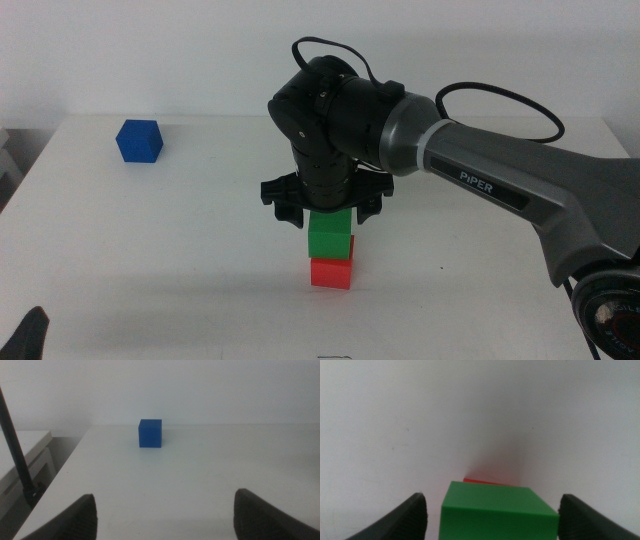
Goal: Stack red cubes first, then green, then blue cubes in a specific spot.
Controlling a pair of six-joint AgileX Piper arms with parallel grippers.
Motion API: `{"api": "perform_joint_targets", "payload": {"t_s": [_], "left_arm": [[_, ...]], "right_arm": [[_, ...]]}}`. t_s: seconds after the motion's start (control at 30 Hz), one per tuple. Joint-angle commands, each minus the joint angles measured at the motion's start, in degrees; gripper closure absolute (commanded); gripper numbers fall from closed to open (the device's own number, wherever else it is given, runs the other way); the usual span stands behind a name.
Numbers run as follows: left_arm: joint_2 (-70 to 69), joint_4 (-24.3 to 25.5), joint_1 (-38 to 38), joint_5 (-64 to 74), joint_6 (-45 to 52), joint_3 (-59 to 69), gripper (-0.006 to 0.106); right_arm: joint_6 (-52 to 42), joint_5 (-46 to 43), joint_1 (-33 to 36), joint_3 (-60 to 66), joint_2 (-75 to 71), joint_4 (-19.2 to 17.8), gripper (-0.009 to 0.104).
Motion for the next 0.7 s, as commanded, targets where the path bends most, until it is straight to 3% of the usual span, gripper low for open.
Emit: {"api": "perform_joint_targets", "payload": {"t_s": [0.0,0.4,0.53,0.67], "left_arm": [[-1.00,-0.21,-0.14,-4.40,-0.66,-0.21,0.007],[-1.00,-0.21,-0.14,-4.40,-0.66,-0.21,0.007],[-1.00,-0.21,-0.14,-4.40,-0.66,-0.21,0.007],[-1.00,-0.21,-0.14,-4.40,-0.66,-0.21,0.007]], "right_arm": [[-0.04,4.28,-0.38,-1.38,-3.66,-1.32,0.019],[-4.32,4.28,2.83,-0.90,-20.53,-2.47,0.015],[-11.12,3.48,2.52,8.86,-30.94,-1.71,0.015],[-23.39,-4.84,2.40,24.81,-44.98,0.54,0.015]]}}
